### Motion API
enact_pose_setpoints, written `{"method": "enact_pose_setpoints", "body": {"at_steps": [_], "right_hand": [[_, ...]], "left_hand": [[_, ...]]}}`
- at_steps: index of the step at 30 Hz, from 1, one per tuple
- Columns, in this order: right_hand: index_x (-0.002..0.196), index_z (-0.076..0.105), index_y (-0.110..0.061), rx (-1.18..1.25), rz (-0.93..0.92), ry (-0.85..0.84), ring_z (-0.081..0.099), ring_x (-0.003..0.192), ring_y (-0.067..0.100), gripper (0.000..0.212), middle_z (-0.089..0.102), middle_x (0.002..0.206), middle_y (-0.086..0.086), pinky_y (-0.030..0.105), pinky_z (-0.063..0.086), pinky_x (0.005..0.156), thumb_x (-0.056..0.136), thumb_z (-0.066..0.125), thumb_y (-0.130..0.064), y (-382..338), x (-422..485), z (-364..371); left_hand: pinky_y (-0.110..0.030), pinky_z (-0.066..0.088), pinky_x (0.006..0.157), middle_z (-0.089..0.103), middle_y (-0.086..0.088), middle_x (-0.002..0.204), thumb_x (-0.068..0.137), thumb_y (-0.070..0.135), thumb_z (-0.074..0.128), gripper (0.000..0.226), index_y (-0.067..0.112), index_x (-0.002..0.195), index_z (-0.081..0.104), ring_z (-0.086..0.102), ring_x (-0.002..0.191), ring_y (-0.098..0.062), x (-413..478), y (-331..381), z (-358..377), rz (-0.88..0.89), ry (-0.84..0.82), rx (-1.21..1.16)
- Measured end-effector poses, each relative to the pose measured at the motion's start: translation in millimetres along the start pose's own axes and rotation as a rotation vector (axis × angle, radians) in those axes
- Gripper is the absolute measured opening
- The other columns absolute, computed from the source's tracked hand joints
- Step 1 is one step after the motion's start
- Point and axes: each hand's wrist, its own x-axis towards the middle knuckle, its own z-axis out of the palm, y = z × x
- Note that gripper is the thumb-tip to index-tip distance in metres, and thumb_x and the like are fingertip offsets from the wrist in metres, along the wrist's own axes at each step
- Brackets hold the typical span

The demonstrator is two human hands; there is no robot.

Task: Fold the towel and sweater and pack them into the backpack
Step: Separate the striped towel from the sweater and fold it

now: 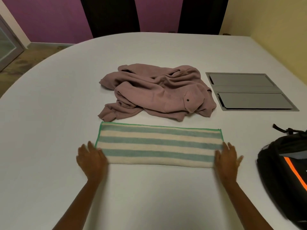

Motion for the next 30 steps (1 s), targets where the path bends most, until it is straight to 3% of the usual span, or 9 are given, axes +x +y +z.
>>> {"method": "enact_pose_setpoints", "body": {"at_steps": [1, 3, 6, 9, 11, 15, 19, 22, 30], "right_hand": [[0.132, 0.043, 0.007, 0.038, 0.063, 0.003, 0.033, 0.133, 0.040, 0.043, 0.041, 0.138, 0.028, 0.058, 0.007, 0.111, 0.097, 0.042, -0.018, 6.2, 1.8, -3.7], [0.127, 0.047, 0.010, 0.139, 0.152, 0.003, 0.036, 0.129, 0.042, 0.056, 0.043, 0.134, 0.031, 0.056, 0.018, 0.110, 0.094, 0.044, -0.035, 15.2, 2.1, -7.9], [0.106, 0.061, 0.012, 0.293, 0.198, -0.007, 0.054, 0.103, 0.045, 0.082, 0.057, 0.109, 0.032, 0.045, 0.045, 0.088, 0.076, 0.032, -0.059, 33.9, 3.6, 1.8], [0.100, 0.061, 0.011, 0.352, 0.227, -0.039, 0.057, 0.095, 0.044, 0.047, 0.058, 0.105, 0.029, 0.042, 0.048, 0.080, 0.090, 0.054, -0.034, 26.6, 3.7, -7.5], [0.104, 0.059, 0.012, 0.423, 0.217, -0.028, 0.057, 0.096, 0.043, 0.031, 0.058, 0.107, 0.029, 0.037, 0.045, 0.078, 0.093, 0.054, -0.016, 19.9, 6.7, -15.5], [0.112, 0.056, 0.011, 0.494, 0.215, -0.008, 0.055, 0.102, 0.042, 0.032, 0.057, 0.112, 0.029, 0.034, 0.041, 0.079, 0.095, 0.049, -0.015, 14.9, 9.5, -23.3], [0.114, 0.057, 0.009, 0.534, 0.293, -0.002, 0.051, 0.109, 0.041, 0.033, 0.056, 0.119, 0.027, 0.035, 0.041, 0.086, 0.096, 0.048, -0.018, 17.1, 11.5, -26.7], [0.113, 0.058, 0.008, 0.550, 0.351, 0.016, 0.050, 0.112, 0.040, 0.033, 0.056, 0.120, 0.026, 0.038, 0.040, 0.092, 0.096, 0.048, -0.019, 19.5, 11.2, -28.7], [0.108, 0.060, 0.009, 0.483, 0.355, -0.016, 0.055, 0.101, 0.043, 0.030, 0.058, 0.114, 0.028, 0.041, 0.045, 0.087, 0.092, 0.056, -0.015, 28.5, -1.4, -25.9]], "left_hand": [[-0.059, 0.037, 0.091, 0.050, -0.037, 0.117, 0.089, 0.008, 0.055, 0.035, -0.013, 0.116, 0.052, 0.046, 0.111, -0.052, 0.5, -2.5, -4.2, -0.073, 0.007, -0.037], [-0.055, 0.038, 0.089, 0.049, -0.034, 0.116, 0.091, 0.014, 0.052, 0.033, -0.012, 0.111, 0.057, 0.046, 0.108, -0.050, 0.2, -4.7, -10.6, -0.198, 0.002, -0.089], [-0.052, 0.038, 0.091, 0.046, -0.031, 0.120, 0.095, 0.019, 0.047, 0.035, -0.010, 0.112, 0.058, 0.045, 0.109, -0.047, 1.2, -3.0, -18.2, -0.288, -0.027, -0.154], [-0.052, 0.039, 0.092, 0.042, -0.030, 0.124, 0.097, 0.024, 0.044, 0.039, -0.009, 0.116, 0.054, 0.047, 0.109, -0.048, 4.6, -2.0, -23.4, -0.346, -0.103, -0.274], [-0.051, 0.040, 0.092, 0.041, -0.031, 0.124, 0.097, 0.027, 0.045, 0.042, -0.010, 0.115, 0.055, 0.049, 0.108, -0.049, 5.4, -3.0, -26.1, -0.307, -0.138, -0.321], [-0.049, 0.043, 0.087, 0.045, -0.033, 0.116, 0.092, 0.028, 0.055, 0.042, -0.011, 0.109, 0.059, 0.051, 0.106, -0.048, 2.5, -7.2, -26.1, -0.199, -0.201, -0.332], [-0.046, 0.042, 0.080, 0.055, -0.037, 0.093, 0.092, 0.014, 0.056, 0.032, -0.018, 0.091, 0.059, 0.051, 0.100, -0.047, 5.2, -10.3, -23.4, -0.257, -0.176, -0.495], [-0.047, 0.041, 0.085, 0.055, -0.038, 0.104, 0.093, 0.012, 0.053, 0.030, -0.018, 0.096, 0.055, 0.051, 0.102, -0.047, 3.3, -11.3, -23.0, -0.318, -0.166, -0.561], [-0.044, 0.041, 0.092, 0.056, -0.031, 0.117, 0.090, 0.000, 0.053, 0.026, -0.012, 0.113, 0.052, 0.052, 0.109, -0.043, -7.3, -13.4, -27.5, -0.315, -0.168, -0.590]]}}
